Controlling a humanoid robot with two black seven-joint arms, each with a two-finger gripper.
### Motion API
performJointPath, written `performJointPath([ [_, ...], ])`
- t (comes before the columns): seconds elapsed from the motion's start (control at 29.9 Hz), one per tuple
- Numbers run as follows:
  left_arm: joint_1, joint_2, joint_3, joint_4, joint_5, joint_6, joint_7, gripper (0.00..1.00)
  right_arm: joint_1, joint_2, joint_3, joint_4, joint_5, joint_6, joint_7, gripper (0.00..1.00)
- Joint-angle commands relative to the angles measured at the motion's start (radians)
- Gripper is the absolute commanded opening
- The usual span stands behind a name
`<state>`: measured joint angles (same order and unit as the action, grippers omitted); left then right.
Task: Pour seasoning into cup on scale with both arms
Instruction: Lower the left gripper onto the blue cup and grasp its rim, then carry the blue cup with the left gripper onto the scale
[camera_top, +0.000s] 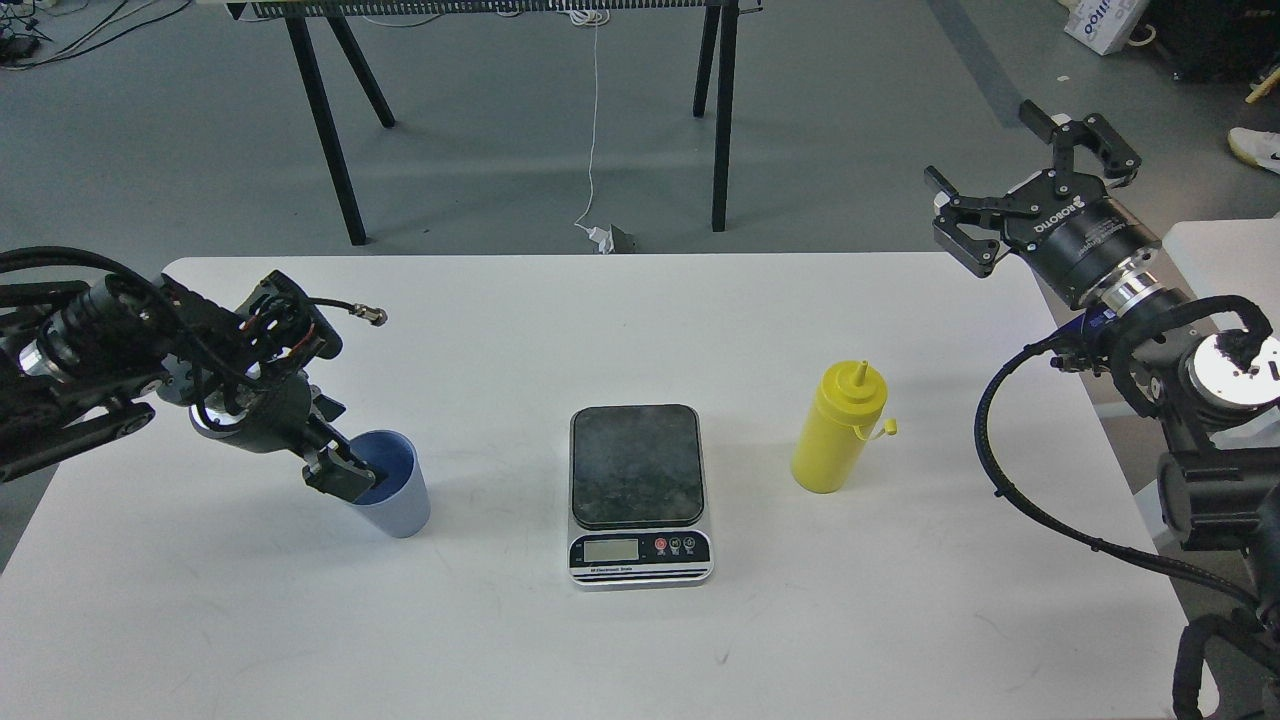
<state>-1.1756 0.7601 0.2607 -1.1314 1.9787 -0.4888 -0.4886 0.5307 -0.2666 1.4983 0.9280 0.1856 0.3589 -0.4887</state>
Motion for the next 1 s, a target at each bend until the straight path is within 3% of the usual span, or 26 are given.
performJointPath([
  [0.0,0.013,-0.005,0.0,0.027,-0.003,0.0,0.0,0.99,0.0,0.0,0.0,0.0,0.0,0.0,0.0,0.99],
  [0.17,0.014,-0.013,0.0,0.028,-0.014,0.0,0.0,0.93,0.0,0.0,-0.001,0.0,0.0,0.0,0.0,0.99],
  [0.3,0.014,-0.03,0.0,0.028,-0.02,0.0,0.0,0.79,-0.001,0.0,0.002,0.0,0.0,0.0,0.0,0.99],
  [0.37,0.014,-0.035,0.0,0.028,-0.027,0.0,0.0,0.68,-0.003,-0.002,0.004,0.0,0.0,0.0,0.0,0.99],
  [0.6,0.014,-0.053,0.0,0.047,-0.03,0.0,0.0,0.06,-0.015,-0.008,0.008,0.0,0.0,0.0,0.0,0.99],
  [0.97,0.011,-0.039,-0.001,0.061,-0.032,0.0,0.0,0.0,-0.015,-0.008,0.01,0.0,0.0,0.0,0.0,0.99],
])
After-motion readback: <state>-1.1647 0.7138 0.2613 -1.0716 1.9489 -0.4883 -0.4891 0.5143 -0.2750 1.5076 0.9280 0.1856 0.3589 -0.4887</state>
